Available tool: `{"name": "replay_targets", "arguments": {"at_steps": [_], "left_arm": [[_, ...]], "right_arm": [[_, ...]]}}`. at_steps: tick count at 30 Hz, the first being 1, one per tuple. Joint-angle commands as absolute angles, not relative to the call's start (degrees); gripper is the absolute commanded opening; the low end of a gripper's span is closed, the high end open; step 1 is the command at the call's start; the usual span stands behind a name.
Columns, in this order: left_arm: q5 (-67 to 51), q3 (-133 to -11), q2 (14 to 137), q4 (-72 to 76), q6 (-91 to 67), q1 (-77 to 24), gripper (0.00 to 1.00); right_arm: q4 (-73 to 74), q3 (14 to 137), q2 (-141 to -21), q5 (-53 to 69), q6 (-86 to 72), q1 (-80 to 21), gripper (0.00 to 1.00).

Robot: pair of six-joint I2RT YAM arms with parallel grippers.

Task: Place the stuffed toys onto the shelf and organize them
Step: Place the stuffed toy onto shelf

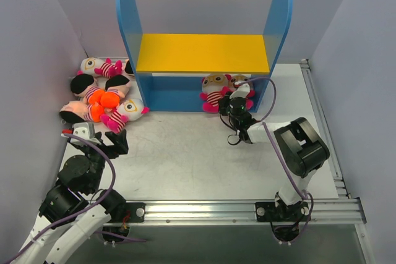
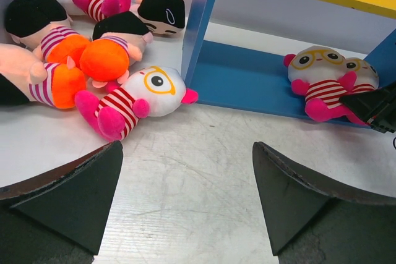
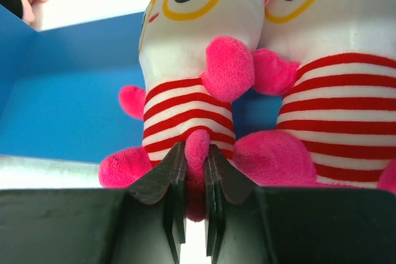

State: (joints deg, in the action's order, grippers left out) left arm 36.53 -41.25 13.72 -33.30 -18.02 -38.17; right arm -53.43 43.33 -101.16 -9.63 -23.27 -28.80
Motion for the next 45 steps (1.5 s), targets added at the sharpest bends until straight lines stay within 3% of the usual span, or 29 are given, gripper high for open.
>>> {"name": "replay_targets", "arguments": {"at_steps": [1, 14, 31, 41, 45], "left_arm": [[35.86, -41.75, 14.76, -33.13, -17.23, -37.71, 0.94], [35.68, -41.75, 14.77, -33.22, -17.23, -37.35, 0.94], [35.6, -41.84, 14.5, -33.4, -17.23, -37.27, 0.94], [35.6, -41.75, 14.33, -33.49, -17.23, -37.27, 0.94], [35.51, -41.75, 14.24, -33.49, -17.23, -37.27, 0.94]], "right_arm": [[-58.7, 43.77, -99.14, -11.25, -26.98, -29.0, 0.0], [-60.29, 46.49, -99.23, -21.62, -27.69, -32.52, 0.0], [-54.94, 49.4, -103.36, -22.59, -27.68, -31.73, 0.01], [-52.3, 49.04, -103.1, -24.34, -28.83, -31.73, 0.11], [-51.33, 48.78, -102.13, -24.61, -28.65, -31.73, 0.25]]}}
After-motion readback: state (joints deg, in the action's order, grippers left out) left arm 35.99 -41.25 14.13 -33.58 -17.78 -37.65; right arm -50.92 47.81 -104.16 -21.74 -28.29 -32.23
